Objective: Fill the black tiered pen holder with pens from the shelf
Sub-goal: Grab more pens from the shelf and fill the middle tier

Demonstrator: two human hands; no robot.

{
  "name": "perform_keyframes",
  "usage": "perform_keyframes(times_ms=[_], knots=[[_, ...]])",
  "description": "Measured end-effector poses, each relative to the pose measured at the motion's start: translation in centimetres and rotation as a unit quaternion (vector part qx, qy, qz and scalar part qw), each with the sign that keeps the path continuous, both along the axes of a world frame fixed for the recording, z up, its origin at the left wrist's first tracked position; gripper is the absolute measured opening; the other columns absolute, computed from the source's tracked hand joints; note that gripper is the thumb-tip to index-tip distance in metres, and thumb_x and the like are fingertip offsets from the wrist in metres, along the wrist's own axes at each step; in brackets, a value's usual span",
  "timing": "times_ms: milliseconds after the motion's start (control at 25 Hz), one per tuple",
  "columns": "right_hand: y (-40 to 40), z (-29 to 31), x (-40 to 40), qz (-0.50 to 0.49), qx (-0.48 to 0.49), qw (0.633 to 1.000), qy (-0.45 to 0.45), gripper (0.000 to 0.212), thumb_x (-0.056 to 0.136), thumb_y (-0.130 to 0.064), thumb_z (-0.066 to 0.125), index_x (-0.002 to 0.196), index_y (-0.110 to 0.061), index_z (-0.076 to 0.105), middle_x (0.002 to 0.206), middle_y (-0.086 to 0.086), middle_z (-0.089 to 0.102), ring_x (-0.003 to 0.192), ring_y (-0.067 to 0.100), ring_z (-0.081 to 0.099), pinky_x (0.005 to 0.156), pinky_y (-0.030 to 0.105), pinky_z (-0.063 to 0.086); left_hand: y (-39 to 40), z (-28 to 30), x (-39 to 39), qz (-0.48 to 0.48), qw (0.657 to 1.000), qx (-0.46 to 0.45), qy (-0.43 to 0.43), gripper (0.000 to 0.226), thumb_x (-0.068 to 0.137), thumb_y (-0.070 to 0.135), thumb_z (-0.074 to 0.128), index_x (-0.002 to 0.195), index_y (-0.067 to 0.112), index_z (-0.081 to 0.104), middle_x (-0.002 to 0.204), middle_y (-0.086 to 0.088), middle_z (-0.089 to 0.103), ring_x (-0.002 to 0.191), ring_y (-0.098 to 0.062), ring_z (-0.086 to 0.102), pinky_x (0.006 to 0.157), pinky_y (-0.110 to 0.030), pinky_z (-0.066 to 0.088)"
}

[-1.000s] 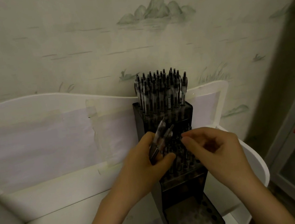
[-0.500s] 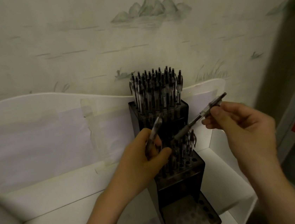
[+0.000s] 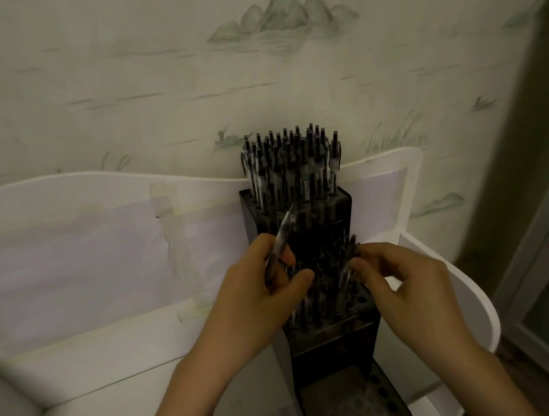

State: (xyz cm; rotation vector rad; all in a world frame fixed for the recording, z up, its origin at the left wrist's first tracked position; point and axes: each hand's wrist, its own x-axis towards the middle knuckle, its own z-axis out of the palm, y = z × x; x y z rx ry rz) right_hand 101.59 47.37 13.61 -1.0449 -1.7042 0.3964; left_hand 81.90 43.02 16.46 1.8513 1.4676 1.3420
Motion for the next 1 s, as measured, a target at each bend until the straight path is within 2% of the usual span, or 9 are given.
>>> perform_keyframes(times_ms=[160, 240, 400, 520, 600, 680, 760, 880, 1000], knots=[[0.6, -0.5, -0.2, 0.033, -0.061, 0.996, -0.061, 0.014, 0.088, -0.021, 0.07, 0.1, -0.027, 0.074, 0.08, -0.027, 0.065, 0.081, -0.011, 0.062, 0.068, -0.001, 0.042, -0.1, 0.1, 0.2, 0.002, 1.0, -0.001, 0.005, 0.018, 0.083, 0.03, 0.068, 0.086, 0.022, 0.052, 0.049, 0.012, 0.042, 0.045, -0.003, 0.039, 0.051, -0.015, 0.038], [0.7, -1.1, -0.2, 0.046, -0.107, 0.991, -0.073, 0.013, 0.087, -0.023, 0.071, 0.1, -0.024, 0.075, 0.077, -0.027, 0.065, 0.077, -0.012, 0.062, 0.066, 0.0, 0.044, -0.1, 0.1, 0.3, 0.001, 1.0, -0.002, 0.004, 0.018, 0.084, 0.029, 0.068, 0.086, 0.023, 0.051, 0.049, 0.012, 0.042, 0.045, -0.003, 0.038, 0.05, -0.013, 0.037], [0.2, -0.8, 0.3, 0.033, -0.117, 0.99, -0.065, 0.022, 0.081, -0.026, 0.077, 0.103, -0.025, 0.075, 0.075, -0.027, 0.066, 0.077, -0.013, 0.063, 0.069, -0.001, 0.044, -0.1, 0.0, 0.7, -0.007, 1.0, 0.0, 0.011, 0.018, 0.083, 0.031, 0.068, 0.086, 0.025, 0.051, 0.05, 0.012, 0.043, 0.046, -0.002, 0.039, 0.052, -0.017, 0.039], [-0.3, 0.8, 0.6, 0.022, -0.059, 0.998, -0.004, 0.025, 0.076, -0.031, 0.079, 0.1, -0.03, 0.075, 0.074, -0.024, 0.068, 0.076, -0.006, 0.065, 0.069, 0.001, 0.045, 0.0, 0.1, 1.2, -0.022, 1.0, 0.002, 0.019, 0.018, 0.084, 0.032, 0.068, 0.086, 0.027, 0.051, 0.05, 0.012, 0.044, 0.045, -0.002, 0.04, 0.052, -0.021, 0.042], [-0.7, 2.5, 0.4, 0.043, -0.034, 0.995, 0.079, 0.02, 0.075, -0.043, 0.073, 0.092, -0.032, 0.075, 0.076, -0.018, 0.072, 0.073, 0.002, 0.068, 0.068, 0.008, 0.05, 0.0, 0.1, 1.6, -0.03, 0.999, 0.003, 0.03, 0.018, 0.084, 0.033, 0.067, 0.086, 0.029, 0.05, 0.05, 0.011, 0.044, 0.045, -0.003, 0.04, 0.049, -0.016, 0.039], [-1.0, 3.8, -0.1, 0.098, -0.058, 0.982, 0.153, 0.016, 0.074, -0.047, 0.069, 0.083, -0.036, 0.076, 0.074, -0.015, 0.073, 0.069, 0.004, 0.069, 0.064, 0.012, 0.052, 0.1, 0.1, 2.2, -0.04, 0.998, 0.003, 0.046, 0.019, 0.085, 0.032, 0.067, 0.086, 0.03, 0.048, 0.052, 0.01, 0.045, 0.045, -0.003, 0.04, 0.048, -0.012, 0.036], [-1.1, 4.4, -0.8, 0.136, -0.082, 0.97, 0.182, 0.005, 0.078, -0.036, 0.072, 0.077, -0.035, 0.077, 0.072, -0.013, 0.074, 0.066, 0.003, 0.069, 0.061, 0.011, 0.051, 0.1, 0.0, 2.9, -0.047, 0.996, 0.007, 0.07, 0.02, 0.087, 0.029, 0.067, 0.085, 0.03, 0.047, 0.054, 0.011, 0.047, 0.045, -0.003, 0.042, 0.048, -0.012, 0.035], [-0.8, 4.5, -1.1, 0.127, -0.091, 0.968, 0.194, 0.013, 0.081, -0.018, 0.075, 0.076, -0.031, 0.077, 0.071, -0.009, 0.074, 0.065, 0.005, 0.069, 0.062, 0.013, 0.052, 0.0, -0.1, 3.4, -0.044, 0.995, 0.002, 0.089, 0.023, 0.089, 0.026, 0.066, 0.085, 0.033, 0.044, 0.055, 0.014, 0.05, 0.045, -0.003, 0.043, 0.046, -0.011, 0.034], [-0.8, 4.5, -0.9, 0.14, -0.109, 0.963, 0.205, 0.009, 0.08, -0.022, 0.076, 0.077, -0.03, 0.078, 0.072, -0.008, 0.075, 0.065, 0.006, 0.07, 0.061, 0.013, 0.052, -0.1, -0.1, 3.5, -0.032, 0.994, -0.008, 0.101, 0.024, 0.091, 0.027, 0.064, 0.086, 0.037, 0.043, 0.055, 0.015, 0.05, 0.046, -0.003, 0.044, 0.046, -0.013, 0.034]])
